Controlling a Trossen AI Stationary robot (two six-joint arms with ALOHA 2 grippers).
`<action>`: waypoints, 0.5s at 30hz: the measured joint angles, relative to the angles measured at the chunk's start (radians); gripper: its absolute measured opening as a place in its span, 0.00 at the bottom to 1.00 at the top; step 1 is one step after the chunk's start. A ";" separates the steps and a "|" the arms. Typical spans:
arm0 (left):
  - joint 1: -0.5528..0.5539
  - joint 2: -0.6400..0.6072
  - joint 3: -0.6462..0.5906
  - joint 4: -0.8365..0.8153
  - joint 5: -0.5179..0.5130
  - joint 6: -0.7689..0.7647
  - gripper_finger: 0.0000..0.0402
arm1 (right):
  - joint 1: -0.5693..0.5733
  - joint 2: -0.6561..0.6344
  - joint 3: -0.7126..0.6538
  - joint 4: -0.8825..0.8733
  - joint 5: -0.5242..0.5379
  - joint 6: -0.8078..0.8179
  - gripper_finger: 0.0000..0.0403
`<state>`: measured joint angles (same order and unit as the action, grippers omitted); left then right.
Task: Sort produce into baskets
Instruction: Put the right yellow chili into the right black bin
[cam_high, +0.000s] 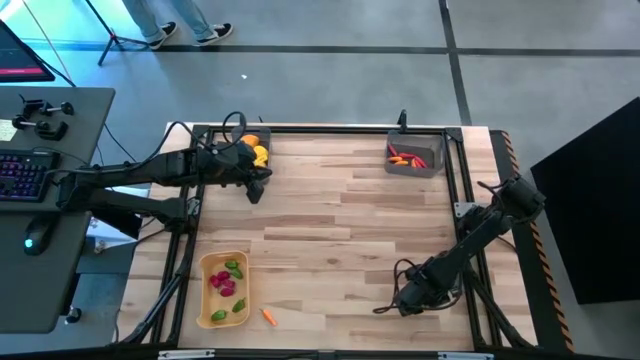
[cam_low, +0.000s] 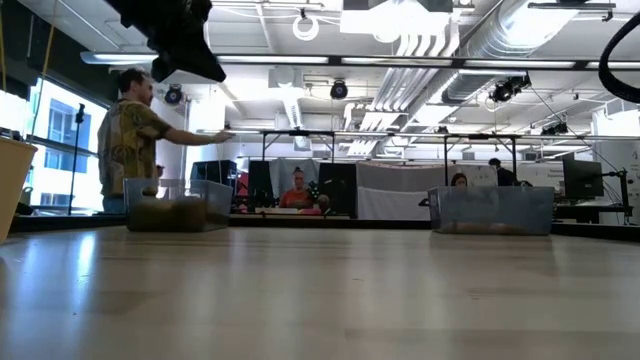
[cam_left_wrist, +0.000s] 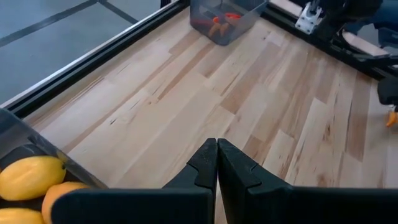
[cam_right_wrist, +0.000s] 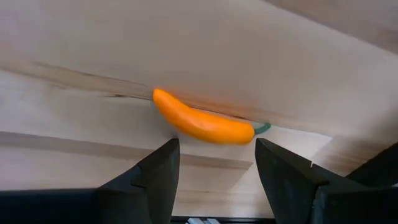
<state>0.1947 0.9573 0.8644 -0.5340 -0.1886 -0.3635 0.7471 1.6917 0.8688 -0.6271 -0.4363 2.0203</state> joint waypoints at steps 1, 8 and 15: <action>0.000 0.000 0.000 0.007 0.000 0.000 0.00 | 0.000 0.000 0.000 -0.001 0.004 -0.019 0.49; 0.000 0.000 0.000 0.037 -0.002 0.029 0.00 | -0.008 -0.015 0.000 -0.040 -0.019 -0.411 0.49; 0.000 0.000 0.000 0.039 -0.003 0.014 0.00 | -0.011 -0.027 0.000 -0.064 -0.050 -0.644 0.49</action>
<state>0.1951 0.9573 0.8643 -0.4953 -0.1921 -0.3499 0.7357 1.6650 0.8692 -0.6907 -0.4866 1.3761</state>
